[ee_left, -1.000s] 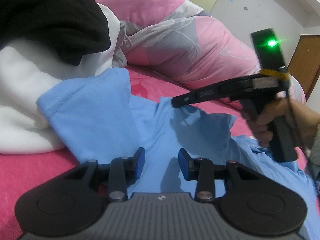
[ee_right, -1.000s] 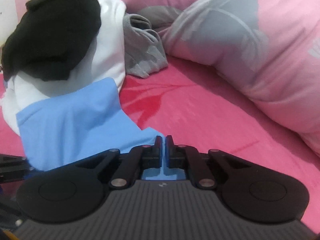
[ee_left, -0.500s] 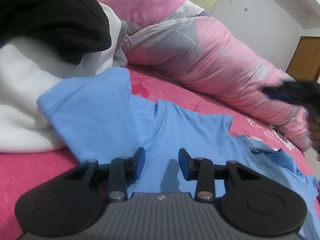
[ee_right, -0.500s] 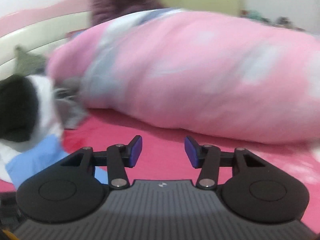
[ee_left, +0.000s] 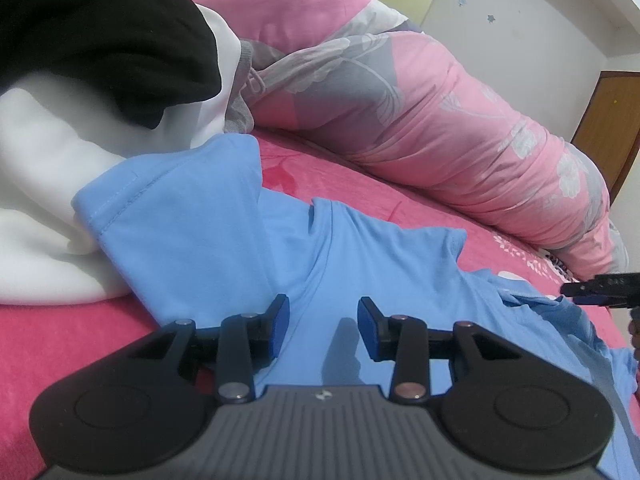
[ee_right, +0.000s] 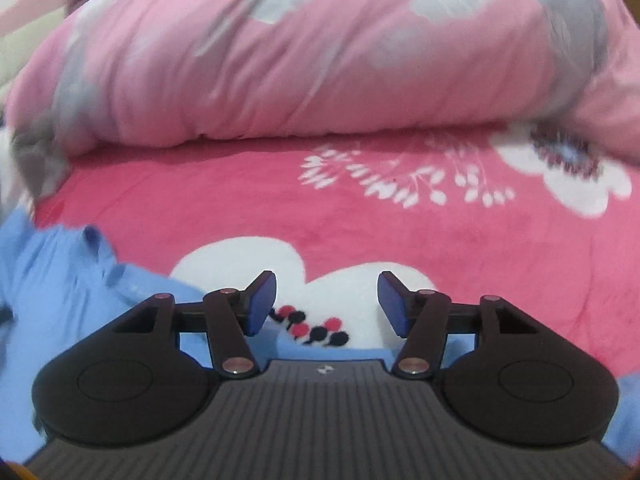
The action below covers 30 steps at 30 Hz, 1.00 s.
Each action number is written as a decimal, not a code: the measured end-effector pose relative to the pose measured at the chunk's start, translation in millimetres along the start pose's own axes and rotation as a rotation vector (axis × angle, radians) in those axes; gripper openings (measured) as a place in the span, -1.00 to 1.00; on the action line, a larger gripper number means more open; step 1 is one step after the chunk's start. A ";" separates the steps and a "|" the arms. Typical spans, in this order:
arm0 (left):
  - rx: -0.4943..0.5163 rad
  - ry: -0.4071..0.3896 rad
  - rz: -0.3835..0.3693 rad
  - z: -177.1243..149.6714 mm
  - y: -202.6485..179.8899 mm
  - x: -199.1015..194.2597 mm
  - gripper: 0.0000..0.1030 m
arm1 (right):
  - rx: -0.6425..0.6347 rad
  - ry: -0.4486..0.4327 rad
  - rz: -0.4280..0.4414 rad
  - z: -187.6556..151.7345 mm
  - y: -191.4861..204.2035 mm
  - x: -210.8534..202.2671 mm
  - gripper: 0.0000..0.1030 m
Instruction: Fold clothes
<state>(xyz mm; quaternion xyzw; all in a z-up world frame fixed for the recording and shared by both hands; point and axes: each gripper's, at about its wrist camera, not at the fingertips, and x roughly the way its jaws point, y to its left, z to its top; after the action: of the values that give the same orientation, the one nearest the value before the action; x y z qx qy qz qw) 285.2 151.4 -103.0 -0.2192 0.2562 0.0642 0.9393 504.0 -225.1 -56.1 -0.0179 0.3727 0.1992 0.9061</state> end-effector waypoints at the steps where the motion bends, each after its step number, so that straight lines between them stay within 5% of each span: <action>1: -0.001 0.000 -0.001 -0.1 0.2 0.0 -0.23 | 0.031 0.012 0.017 0.4 -1.5 6.6 0.09; 10: -0.005 0.000 -0.004 -0.7 0.5 0.6 -0.23 | -0.207 0.046 0.047 -38.9 31.0 0.2 0.03; 16: -0.006 -0.001 -0.005 -0.9 1.0 1.2 -0.23 | -0.244 0.035 0.046 -36.3 35.3 4.2 0.00; 19: -0.005 -0.001 -0.006 -1.2 1.2 1.6 -0.22 | -0.246 0.054 0.073 -34.5 36.4 10.5 -0.22; 23: -0.008 -0.001 -0.008 -1.0 1.8 1.9 -0.22 | -0.248 0.068 0.109 -32.6 39.9 12.3 -0.90; 30: -0.007 -0.002 -0.007 -1.7 1.5 2.0 -0.22 | -0.175 -0.154 -0.036 -16.9 27.9 -8.1 -0.94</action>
<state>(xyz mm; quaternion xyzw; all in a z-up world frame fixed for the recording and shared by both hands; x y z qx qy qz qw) 285.8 152.0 -105.8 -0.2234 0.2541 0.0619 0.9390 477.1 -205.2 -59.5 -0.0882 0.2827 0.2156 0.9305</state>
